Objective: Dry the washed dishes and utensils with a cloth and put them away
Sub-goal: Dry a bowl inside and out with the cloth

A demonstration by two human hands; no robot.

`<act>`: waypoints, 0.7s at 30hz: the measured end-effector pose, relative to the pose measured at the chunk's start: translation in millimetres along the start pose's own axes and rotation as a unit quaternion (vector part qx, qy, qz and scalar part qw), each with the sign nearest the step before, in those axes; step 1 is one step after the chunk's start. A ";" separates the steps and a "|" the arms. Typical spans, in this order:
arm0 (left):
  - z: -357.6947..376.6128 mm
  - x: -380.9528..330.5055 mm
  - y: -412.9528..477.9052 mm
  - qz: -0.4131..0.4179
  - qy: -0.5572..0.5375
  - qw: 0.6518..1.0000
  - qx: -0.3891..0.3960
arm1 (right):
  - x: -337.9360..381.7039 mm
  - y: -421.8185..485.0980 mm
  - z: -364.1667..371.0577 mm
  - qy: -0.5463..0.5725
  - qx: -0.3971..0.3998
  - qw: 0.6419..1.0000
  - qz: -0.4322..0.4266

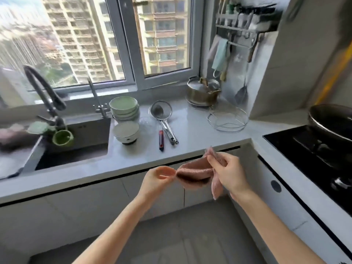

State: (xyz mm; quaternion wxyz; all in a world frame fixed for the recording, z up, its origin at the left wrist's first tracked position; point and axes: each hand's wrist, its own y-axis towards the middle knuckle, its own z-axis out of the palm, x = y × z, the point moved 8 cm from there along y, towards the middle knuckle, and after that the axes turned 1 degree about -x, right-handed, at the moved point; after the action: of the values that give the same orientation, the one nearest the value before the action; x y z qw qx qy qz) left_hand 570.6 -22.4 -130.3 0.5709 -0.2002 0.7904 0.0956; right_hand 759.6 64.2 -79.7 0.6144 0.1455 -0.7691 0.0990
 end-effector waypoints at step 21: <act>-128.0 -8.8 256.5 -0.104 -0.292 0.939 -0.149 | 40.2 278.5 231.7 -0.190 0.279 0.917 -0.214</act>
State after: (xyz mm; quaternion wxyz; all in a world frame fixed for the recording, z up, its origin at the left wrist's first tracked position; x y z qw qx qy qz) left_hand 353.1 162.1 -99.7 0.7469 -0.3278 0.5404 0.2065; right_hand 442.9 244.7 -85.4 0.3975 0.4886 -0.7629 0.1459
